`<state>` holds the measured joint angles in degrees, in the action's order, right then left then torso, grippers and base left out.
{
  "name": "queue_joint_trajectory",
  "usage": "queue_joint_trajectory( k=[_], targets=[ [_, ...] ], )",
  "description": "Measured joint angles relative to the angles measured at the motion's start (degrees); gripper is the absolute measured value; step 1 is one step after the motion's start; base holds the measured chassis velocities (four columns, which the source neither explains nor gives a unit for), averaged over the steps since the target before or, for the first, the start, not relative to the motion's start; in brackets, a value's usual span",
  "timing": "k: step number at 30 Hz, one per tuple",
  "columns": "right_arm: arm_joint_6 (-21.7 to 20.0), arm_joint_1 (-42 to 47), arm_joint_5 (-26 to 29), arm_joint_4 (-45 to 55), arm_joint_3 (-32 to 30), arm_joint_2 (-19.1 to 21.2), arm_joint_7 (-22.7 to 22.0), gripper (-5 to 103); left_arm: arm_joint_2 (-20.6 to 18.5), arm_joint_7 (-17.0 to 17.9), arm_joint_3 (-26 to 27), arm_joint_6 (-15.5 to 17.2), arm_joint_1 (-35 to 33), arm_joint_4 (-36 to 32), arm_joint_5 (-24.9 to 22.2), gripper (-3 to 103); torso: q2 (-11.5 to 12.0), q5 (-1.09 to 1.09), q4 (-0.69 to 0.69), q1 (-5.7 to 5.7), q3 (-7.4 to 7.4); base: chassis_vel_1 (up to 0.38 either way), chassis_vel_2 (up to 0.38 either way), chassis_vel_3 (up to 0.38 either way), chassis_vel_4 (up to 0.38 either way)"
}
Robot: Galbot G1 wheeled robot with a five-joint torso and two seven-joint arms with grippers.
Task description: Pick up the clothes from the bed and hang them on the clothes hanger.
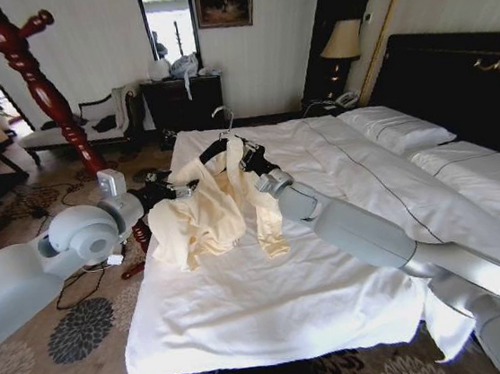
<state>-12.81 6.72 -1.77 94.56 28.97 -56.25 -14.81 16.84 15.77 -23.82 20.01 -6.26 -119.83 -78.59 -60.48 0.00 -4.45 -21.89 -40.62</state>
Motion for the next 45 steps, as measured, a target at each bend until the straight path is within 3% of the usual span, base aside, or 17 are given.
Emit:
queue_joint_trajectory(
  k=[1,2,4,6,7,10,15,22,37,41,44,45],
  targets=[
    [0.0,0.0,-0.1,0.1,0.2,0.0,0.0,22,0.1,0.0,-0.1,0.0,0.0,0.1,0.0,81,0.0,0.00,0.00,0.00,0.00,0.000,0.000,0.000,0.000],
    [0.0,0.0,-0.3,0.5,0.4,0.0,0.0,22,0.1,0.0,-0.2,-0.1,0.0,0.3,0.0,70,0.0,0.00,-0.01,0.00,0.00,0.000,0.000,0.000,0.000],
    [0.0,0.0,-0.5,0.7,0.5,0.0,0.0,22,0.1,0.0,-0.2,-0.2,0.0,0.3,0.0,70,0.0,0.00,-0.01,0.01,0.00,0.000,0.000,0.000,0.000],
    [0.0,0.1,-0.9,1.0,0.8,-0.2,0.2,22,-0.1,0.0,-0.4,-0.3,0.1,0.0,0.1,59,0.0,0.00,-0.02,0.01,0.00,0.000,0.000,0.000,0.000],
    [0.0,0.1,-0.9,1.0,0.8,-0.2,0.2,22,-0.1,0.0,-0.4,-0.3,0.1,0.0,0.1,59,0.0,0.00,-0.02,0.01,0.00,0.000,0.000,0.000,0.000],
    [0.1,-0.4,-1.1,1.0,2.1,-0.7,0.2,22,-0.5,-0.4,-0.4,-0.6,-0.2,-0.4,1.0,43,0.0,0.01,0.00,0.01,0.00,0.000,0.000,0.000,0.000],
    [0.1,-1.7,-1.0,1.2,3.7,-1.2,0.2,23,-0.5,-0.5,-0.4,-1.7,-1.0,-0.5,2.8,34,0.0,0.00,0.00,0.01,0.00,0.000,0.000,0.000,0.000],
    [-0.1,-3.8,0.5,1.9,5.1,-1.5,-0.3,24,0.4,2.7,0.0,-1.7,-1.0,-1.1,3.9,33,0.0,0.00,-0.01,0.01,0.00,0.000,0.000,0.000,0.000],
    [-0.2,-3.2,3.3,3.2,4.4,-0.6,-0.7,22,-0.2,3.1,0.2,-1.8,-0.7,-2.6,2.7,32,0.0,0.01,0.00,0.01,0.00,0.000,0.000,0.000,0.000],
    [0.2,-3.2,4.7,3.7,4.5,-0.7,-0.7,38,0.0,3.1,0.3,-2.8,-0.7,-2.2,4.0,26,0.0,0.00,0.01,0.01,0.00,0.000,0.000,0.000,0.000],
    [0.2,-2.9,5.0,4.0,4.4,-0.4,-0.7,43,0.0,3.1,0.3,-2.9,-0.7,-2.1,4.3,22,0.0,0.00,0.01,0.01,0.00,0.000,0.000,0.000,0.000],
    [0.4,-2.7,5.8,4.4,4.3,0.0,-0.5,54,0.0,3.1,0.3,-3.0,-0.7,-2.1,4.4,22,0.0,0.00,0.00,0.01,0.00,0.000,0.000,0.000,0.000]
  ],
)
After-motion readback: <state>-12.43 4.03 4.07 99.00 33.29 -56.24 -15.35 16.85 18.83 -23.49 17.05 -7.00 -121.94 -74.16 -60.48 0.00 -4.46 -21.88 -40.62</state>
